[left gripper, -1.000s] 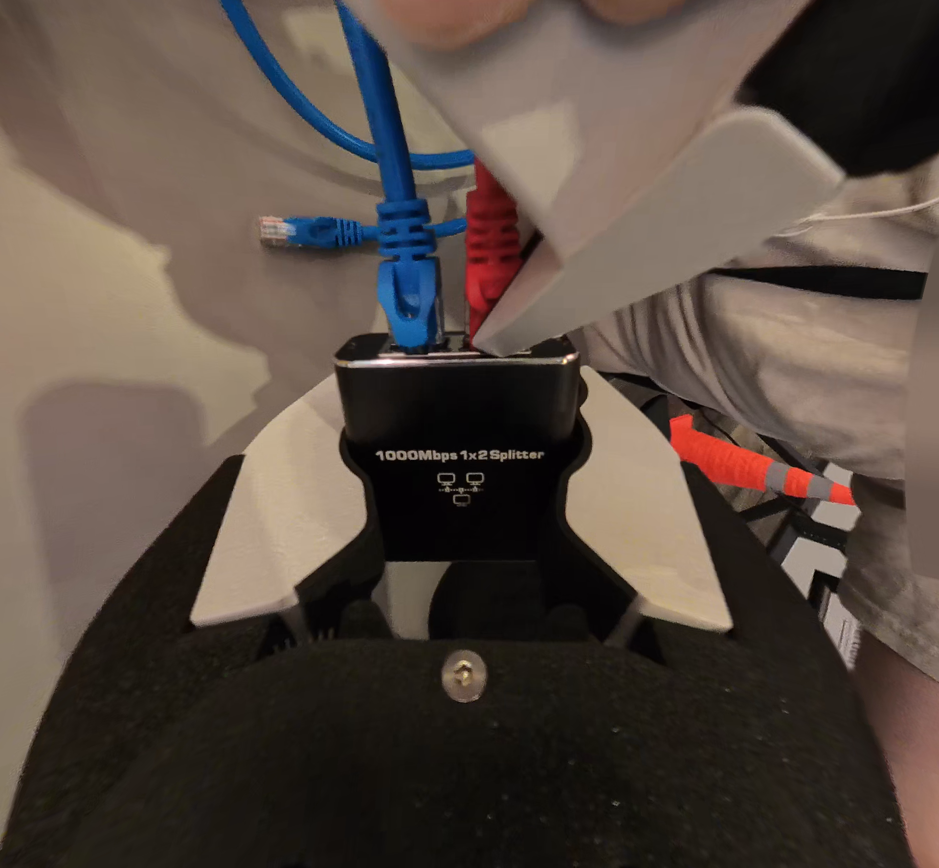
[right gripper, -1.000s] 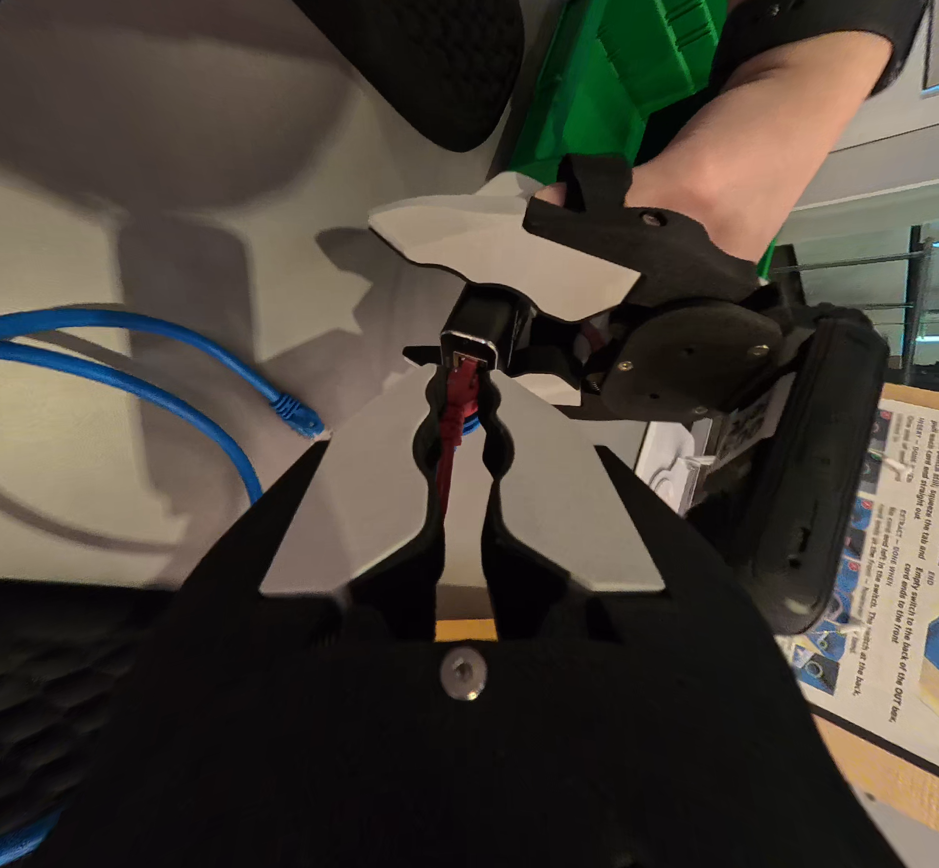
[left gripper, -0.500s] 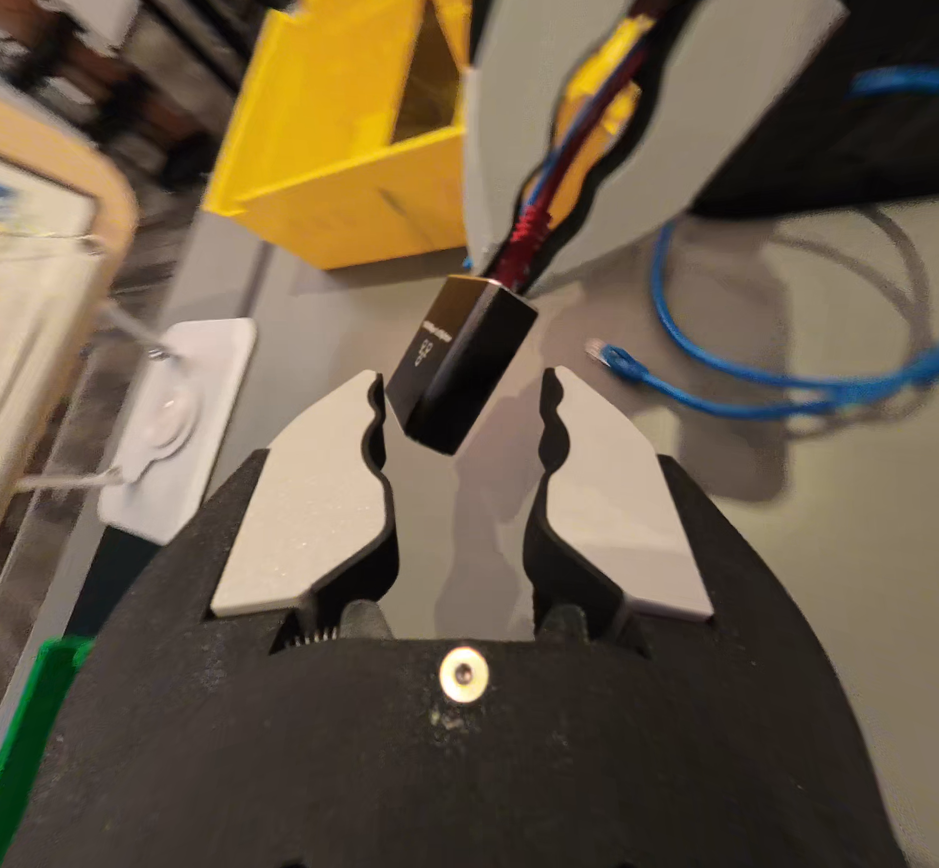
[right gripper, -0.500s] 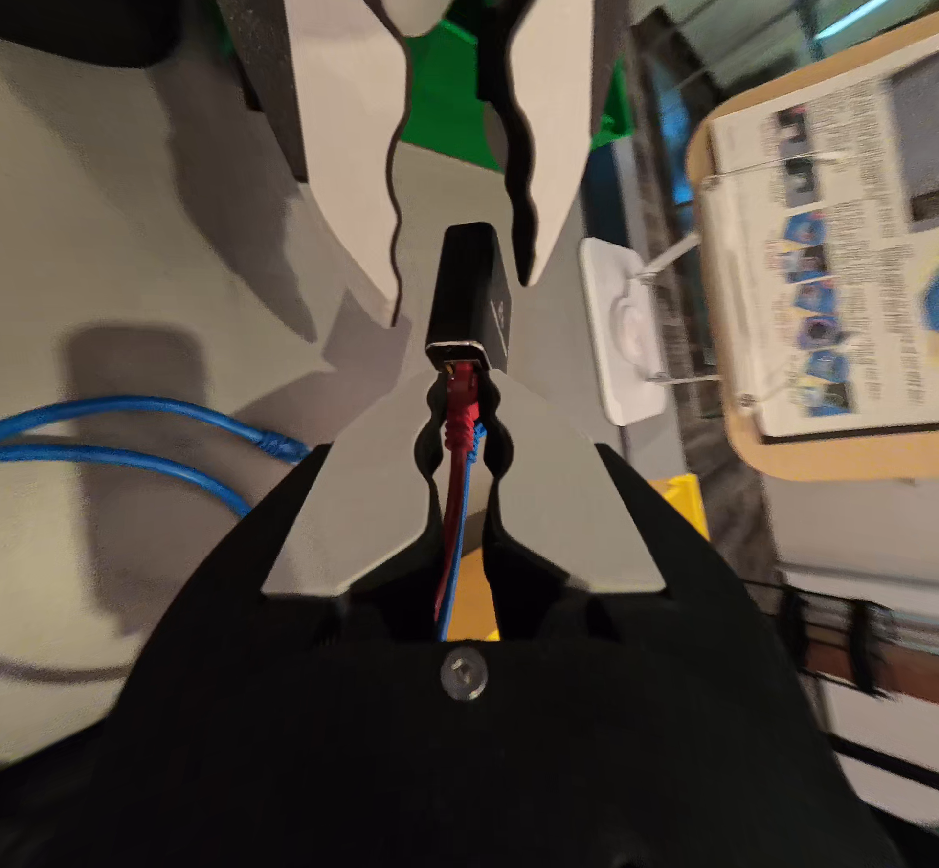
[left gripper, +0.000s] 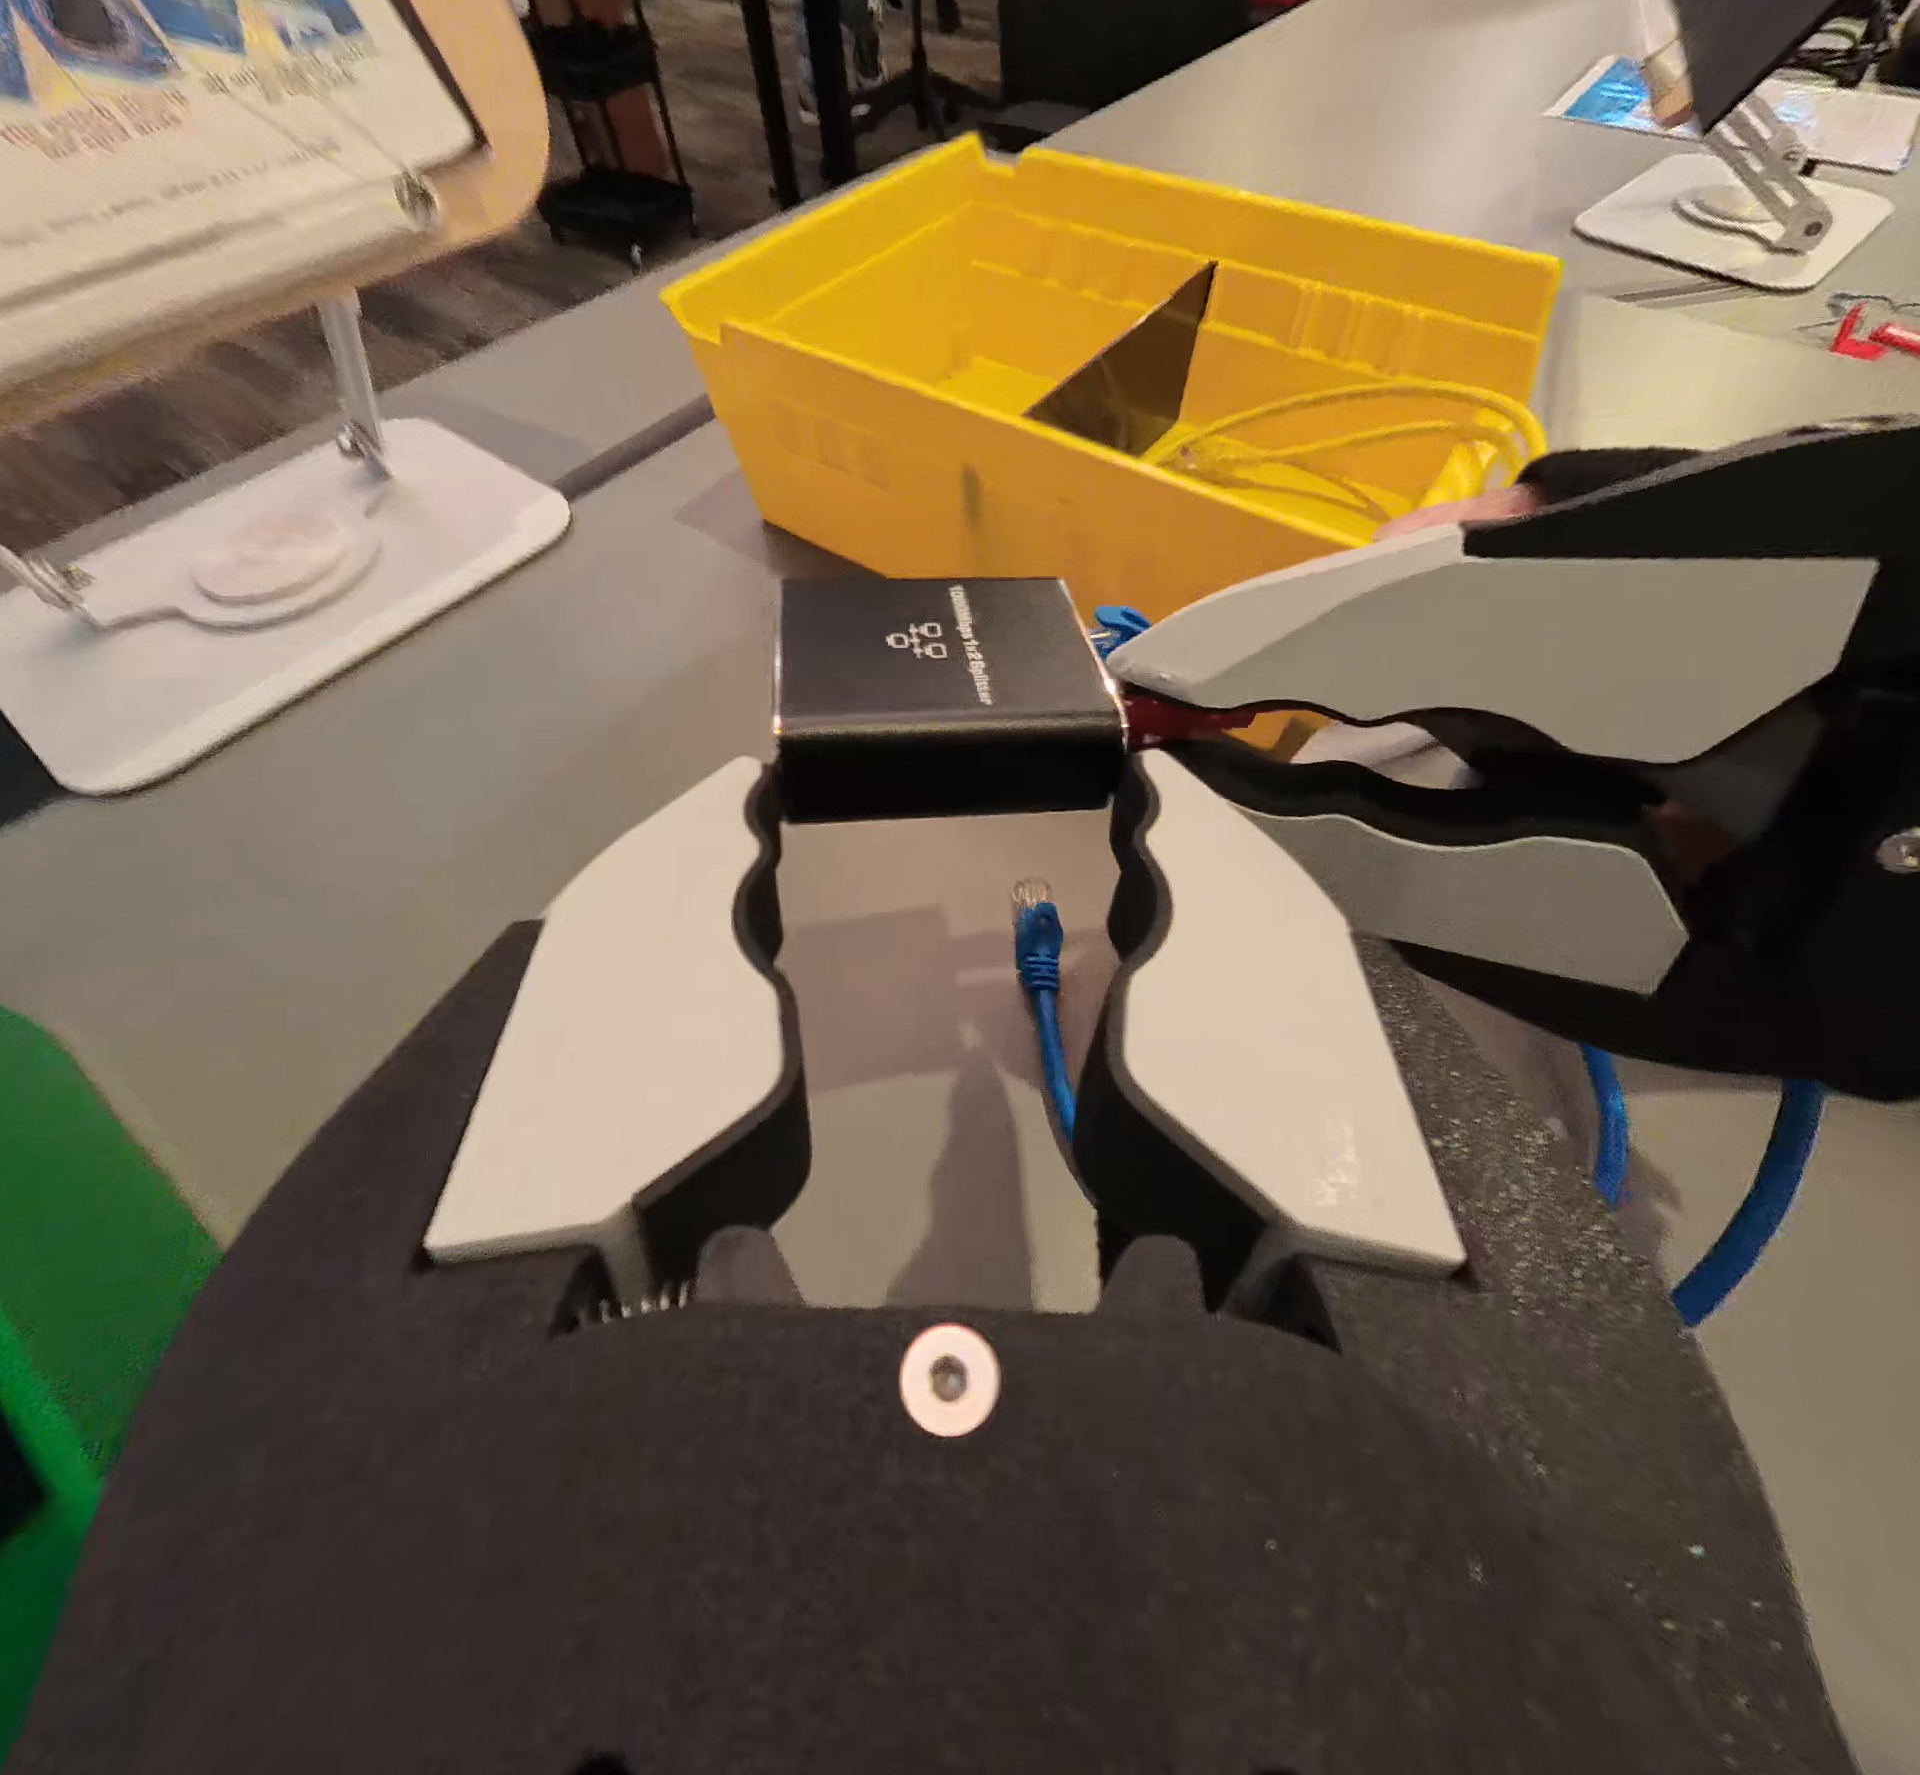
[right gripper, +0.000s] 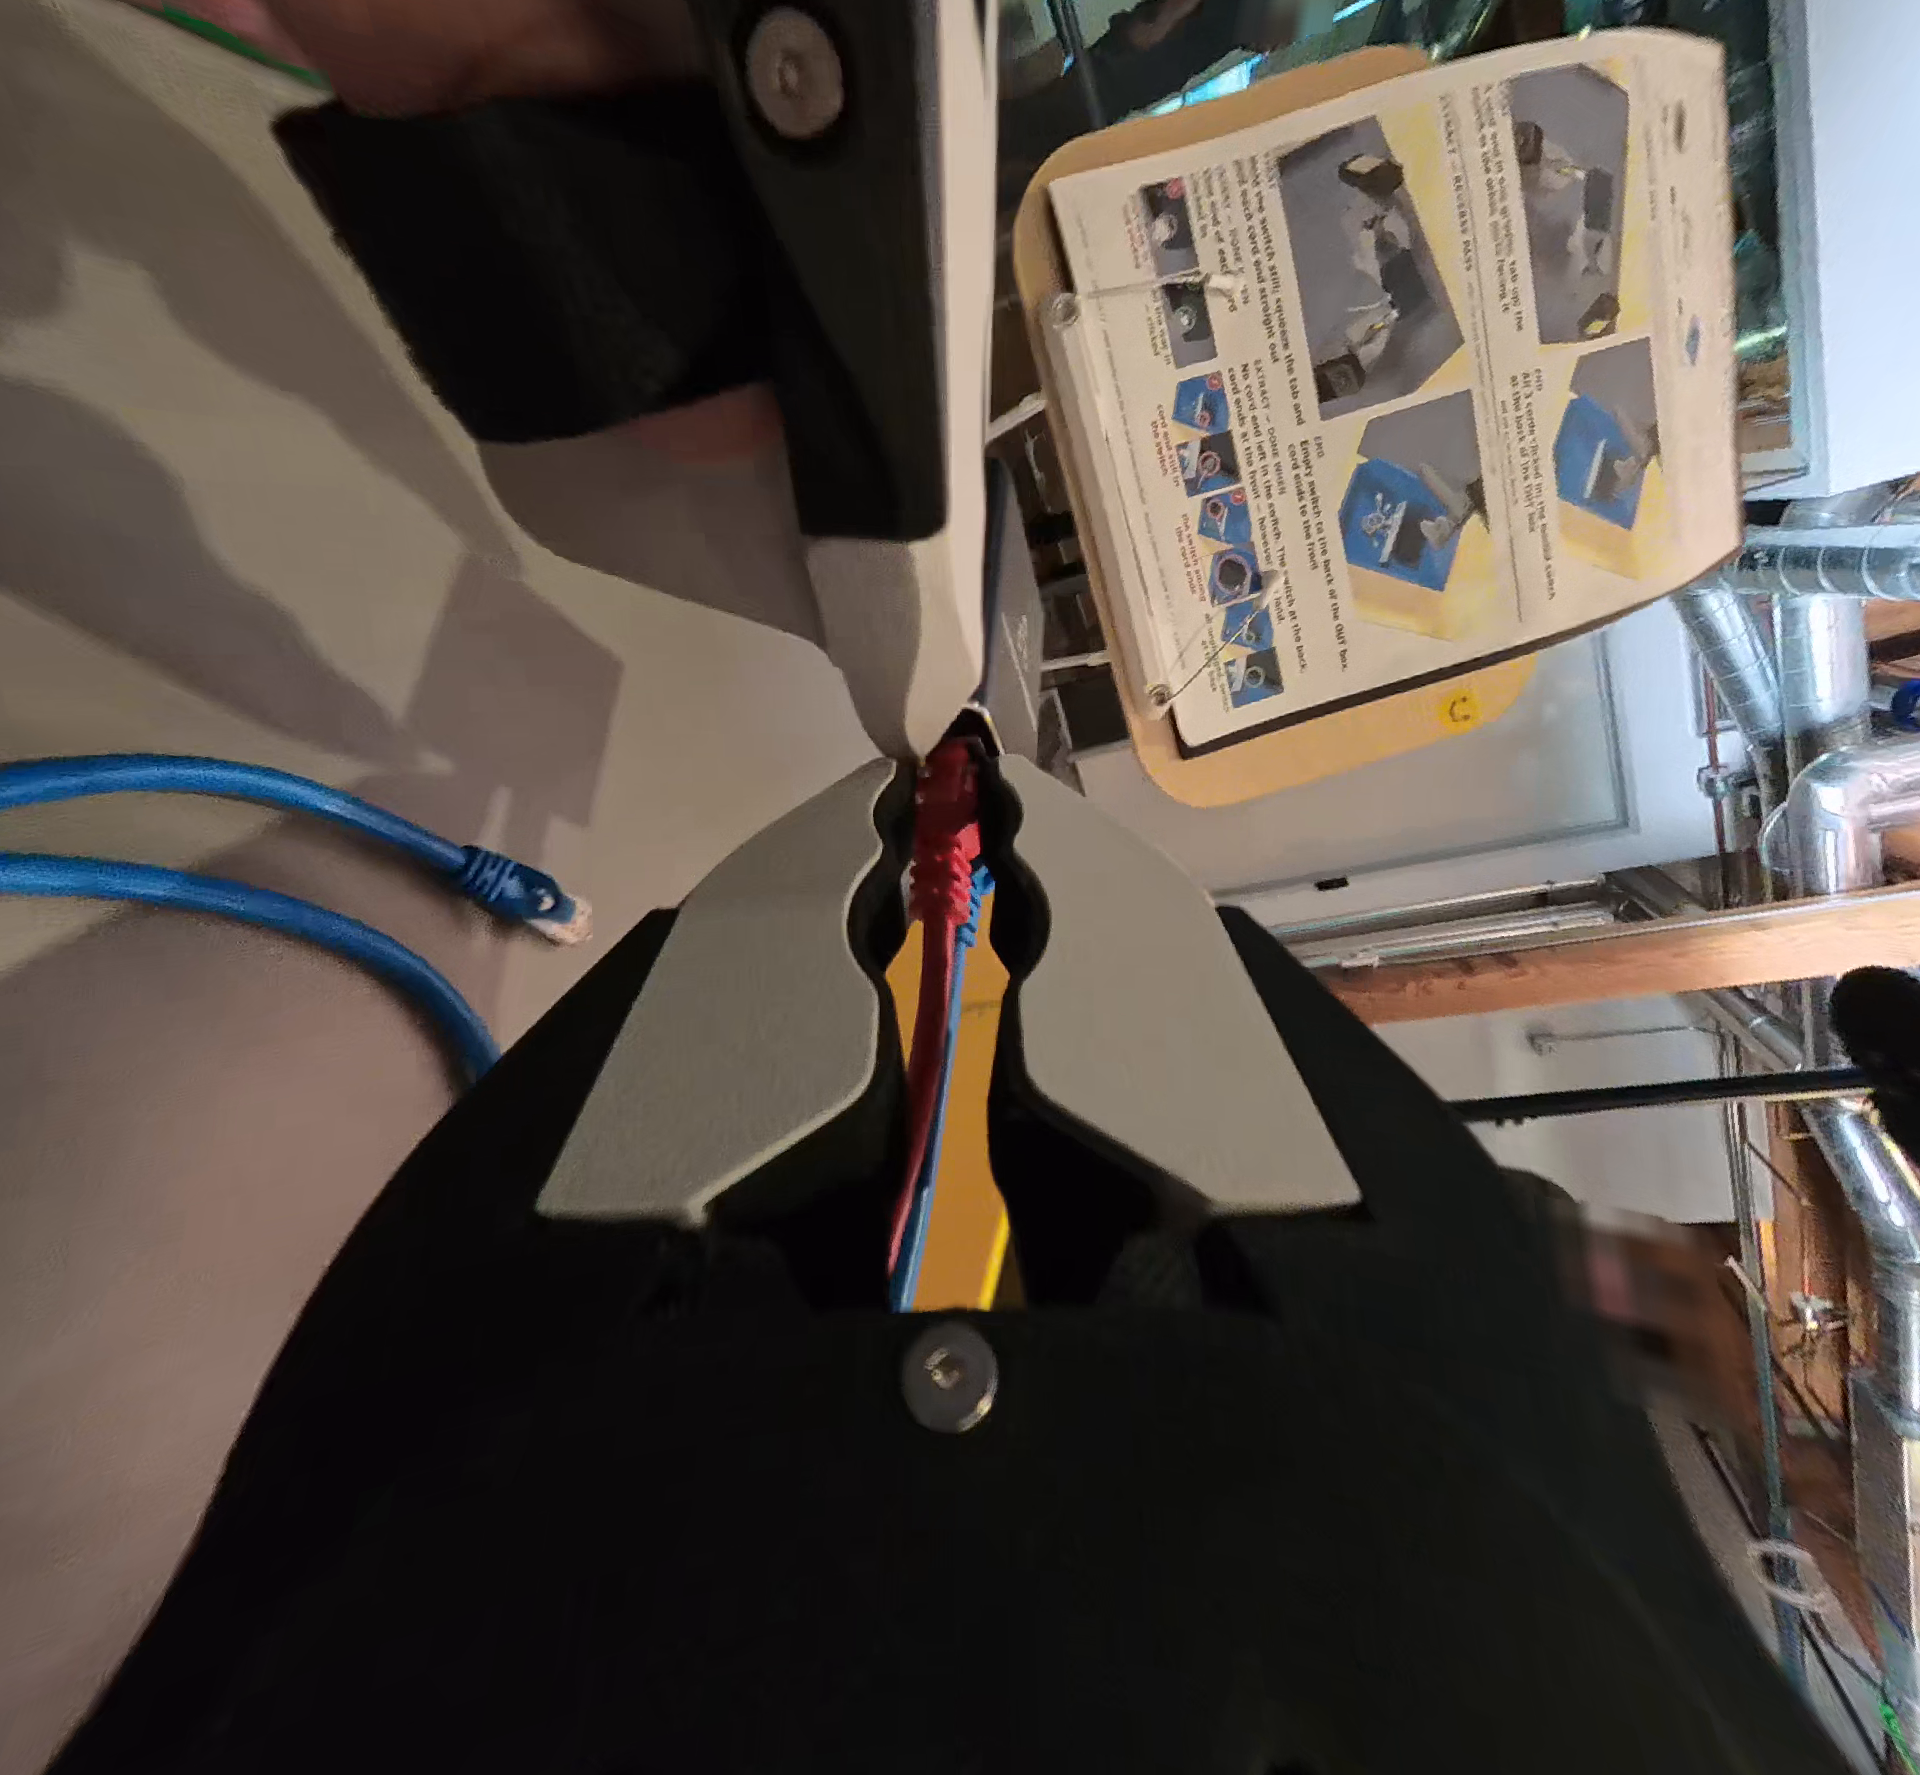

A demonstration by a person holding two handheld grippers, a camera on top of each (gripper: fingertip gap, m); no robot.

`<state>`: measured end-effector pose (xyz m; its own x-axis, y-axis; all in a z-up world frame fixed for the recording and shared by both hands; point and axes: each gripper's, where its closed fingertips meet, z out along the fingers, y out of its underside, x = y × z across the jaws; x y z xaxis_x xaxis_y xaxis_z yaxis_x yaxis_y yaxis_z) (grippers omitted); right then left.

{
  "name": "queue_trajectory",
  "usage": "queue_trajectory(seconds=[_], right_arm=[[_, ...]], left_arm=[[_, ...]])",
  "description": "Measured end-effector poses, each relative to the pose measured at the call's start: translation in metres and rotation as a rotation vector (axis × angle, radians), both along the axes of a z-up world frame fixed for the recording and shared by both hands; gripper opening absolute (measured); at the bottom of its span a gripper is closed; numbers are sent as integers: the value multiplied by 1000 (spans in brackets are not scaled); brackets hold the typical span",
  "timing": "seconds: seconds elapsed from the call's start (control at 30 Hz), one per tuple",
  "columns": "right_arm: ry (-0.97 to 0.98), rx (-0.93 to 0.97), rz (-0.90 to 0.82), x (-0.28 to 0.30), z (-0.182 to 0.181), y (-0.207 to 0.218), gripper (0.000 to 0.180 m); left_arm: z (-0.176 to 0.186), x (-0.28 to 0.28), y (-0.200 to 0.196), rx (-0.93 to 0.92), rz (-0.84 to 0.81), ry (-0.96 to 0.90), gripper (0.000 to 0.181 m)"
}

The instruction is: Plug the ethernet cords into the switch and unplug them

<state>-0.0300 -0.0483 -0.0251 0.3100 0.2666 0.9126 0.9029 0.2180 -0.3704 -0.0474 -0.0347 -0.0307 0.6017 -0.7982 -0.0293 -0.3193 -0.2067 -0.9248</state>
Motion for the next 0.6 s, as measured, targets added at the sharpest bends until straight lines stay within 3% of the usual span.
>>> queue_trajectory(seconds=[0.17, 0.37, 0.47, 0.6], right_arm=[[-57, -108, -62, 11, -48, 0, 13], [-126, -232, -51, 14, -92, 1, 13], [-156, -224, -28, 7, -97, -2, 13], [-198, -195, -33, 3, -100, -4, 13]], left_arm=[[-50, 9, 0, -133, 60, 30, 59], [-98, 13, 0, -254, 21, 43, 58], [-106, 8, -2, -389, -13, 12, 58], [-107, 2, -4, -289, -3, 97, 58]])
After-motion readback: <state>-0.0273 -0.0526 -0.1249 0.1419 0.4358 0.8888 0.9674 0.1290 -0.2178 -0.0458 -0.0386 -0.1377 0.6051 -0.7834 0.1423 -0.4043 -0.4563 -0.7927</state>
